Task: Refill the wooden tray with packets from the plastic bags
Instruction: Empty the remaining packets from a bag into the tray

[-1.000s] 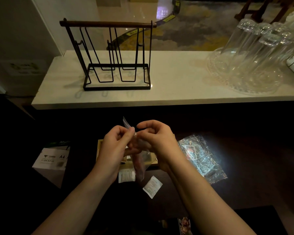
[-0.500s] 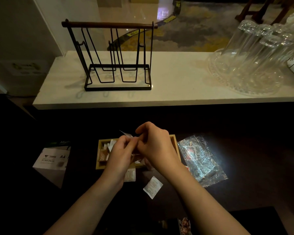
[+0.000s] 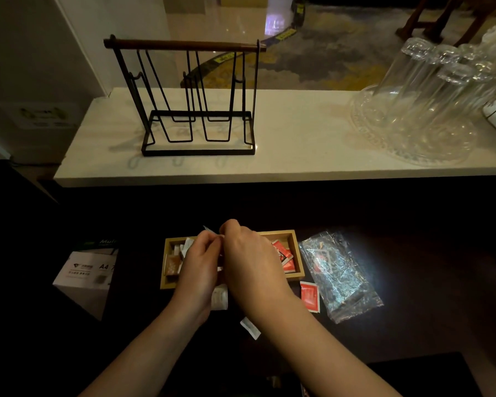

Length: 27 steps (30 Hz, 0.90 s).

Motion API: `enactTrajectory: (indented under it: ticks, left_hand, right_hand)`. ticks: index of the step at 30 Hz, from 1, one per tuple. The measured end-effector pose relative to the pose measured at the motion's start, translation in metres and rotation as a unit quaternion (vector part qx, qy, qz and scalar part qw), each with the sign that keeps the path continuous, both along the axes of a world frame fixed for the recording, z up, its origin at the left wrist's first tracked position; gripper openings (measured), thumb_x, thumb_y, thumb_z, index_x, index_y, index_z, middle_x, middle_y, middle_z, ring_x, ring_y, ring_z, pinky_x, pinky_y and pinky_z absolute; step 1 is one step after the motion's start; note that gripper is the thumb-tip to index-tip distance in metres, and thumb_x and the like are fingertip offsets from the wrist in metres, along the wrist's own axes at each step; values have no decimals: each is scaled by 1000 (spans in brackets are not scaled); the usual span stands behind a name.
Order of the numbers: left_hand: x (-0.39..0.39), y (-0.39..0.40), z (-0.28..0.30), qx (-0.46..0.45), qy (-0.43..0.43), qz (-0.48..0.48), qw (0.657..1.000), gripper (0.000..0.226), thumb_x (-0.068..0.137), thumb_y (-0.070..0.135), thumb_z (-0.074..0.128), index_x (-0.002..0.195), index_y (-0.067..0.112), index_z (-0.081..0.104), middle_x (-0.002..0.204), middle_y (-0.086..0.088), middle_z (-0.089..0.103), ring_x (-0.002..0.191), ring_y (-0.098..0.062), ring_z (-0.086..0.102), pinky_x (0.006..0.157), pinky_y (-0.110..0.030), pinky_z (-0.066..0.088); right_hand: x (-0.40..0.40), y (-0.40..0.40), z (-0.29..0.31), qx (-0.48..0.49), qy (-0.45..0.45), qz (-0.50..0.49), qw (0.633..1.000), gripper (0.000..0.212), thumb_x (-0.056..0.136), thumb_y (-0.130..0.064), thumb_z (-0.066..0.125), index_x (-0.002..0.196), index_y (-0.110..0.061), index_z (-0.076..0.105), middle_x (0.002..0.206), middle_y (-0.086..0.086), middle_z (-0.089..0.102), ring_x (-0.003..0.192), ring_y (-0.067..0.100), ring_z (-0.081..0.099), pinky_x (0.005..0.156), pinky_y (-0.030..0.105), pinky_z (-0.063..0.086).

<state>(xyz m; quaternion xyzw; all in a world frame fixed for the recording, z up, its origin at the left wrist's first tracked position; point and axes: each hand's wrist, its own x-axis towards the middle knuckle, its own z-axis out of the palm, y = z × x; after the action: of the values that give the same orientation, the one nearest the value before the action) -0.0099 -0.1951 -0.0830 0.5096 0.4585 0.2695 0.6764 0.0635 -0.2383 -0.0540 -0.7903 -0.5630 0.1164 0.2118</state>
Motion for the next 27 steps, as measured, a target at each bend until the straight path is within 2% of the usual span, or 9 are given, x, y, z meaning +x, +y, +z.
enactTrajectory:
  ticks: [4, 8, 10, 13, 17, 19, 21, 24, 27]
  left_hand:
    - [-2, 2, 4, 0, -17, 12, 1000, 13, 96, 14, 45, 91, 2, 49, 72, -5, 56, 58, -9, 57, 44, -17, 45]
    - [-4, 6, 2, -31, -38, 28, 998, 9, 93, 12, 50, 97, 5, 54, 79, -5, 66, 64, -7, 67, 53, -19, 53]
    - [-3, 7, 1, -36, -44, 32, 998, 10, 94, 12, 49, 98, 5, 56, 81, -6, 67, 65, -6, 68, 54, -19, 53]
    - [-3, 9, 2, -32, -54, 28, 998, 12, 93, 14, 50, 94, 5, 59, 78, -6, 68, 65, -9, 69, 55, -20, 53]
    - [-2, 7, 0, -23, -41, 15, 999, 22, 89, 21, 58, 100, 3, 62, 87, -9, 70, 77, -14, 70, 62, -25, 54]
    - [-1, 7, -2, -2, -23, 16, 1000, 19, 88, 20, 59, 100, 4, 62, 89, -11, 70, 77, -13, 70, 60, -22, 53]
    - [-1, 7, -2, 16, -14, 18, 1000, 18, 90, 18, 56, 98, 3, 62, 89, -13, 69, 78, -16, 70, 61, -23, 54]
    - [-1, 9, 2, 95, 43, 12, 994, 20, 94, 18, 50, 91, 1, 60, 84, -16, 66, 76, -21, 67, 61, -24, 55]
    - [0, 11, 4, 278, 179, -18, 943, 27, 96, 19, 45, 69, 17, 48, 63, -3, 52, 58, -7, 54, 50, -14, 41]
  right_hand:
    - [11, 1, -2, 39, 86, -52, 994, 28, 90, -17, 57, 118, -15, 52, 103, 5, 66, 92, 20, 64, 67, 25, 46]
    - [27, 4, -4, 39, 250, -77, 964, 24, 86, -14, 63, 110, -14, 61, 87, -5, 66, 69, -4, 58, 59, 2, 44]
    - [33, 4, -6, 41, 324, -83, 941, 20, 81, -13, 70, 101, -15, 65, 85, 1, 69, 72, 2, 64, 64, 9, 51]
    - [41, 6, -10, 33, 407, -102, 907, 17, 77, -6, 73, 89, -15, 67, 81, 8, 71, 75, 16, 69, 73, 32, 60]
    - [41, 8, -14, 27, 417, -88, 904, 23, 74, -7, 76, 80, -24, 62, 75, 1, 67, 73, 13, 67, 74, 35, 60]
    - [37, 8, -17, 34, 407, -93, 908, 23, 74, -8, 76, 80, -24, 61, 74, 0, 66, 71, 13, 66, 72, 36, 60]
    - [36, 8, -17, 43, 433, -111, 894, 22, 74, -6, 76, 82, -21, 60, 75, 4, 65, 72, 16, 66, 73, 40, 60]
    - [36, 7, -15, 55, 493, -124, 859, 23, 75, -3, 75, 87, -15, 60, 79, 9, 68, 72, 19, 67, 70, 35, 59]
    - [32, 7, -17, 73, 486, -129, 861, 23, 75, -1, 72, 89, -16, 61, 79, 7, 68, 70, 14, 66, 67, 27, 57]
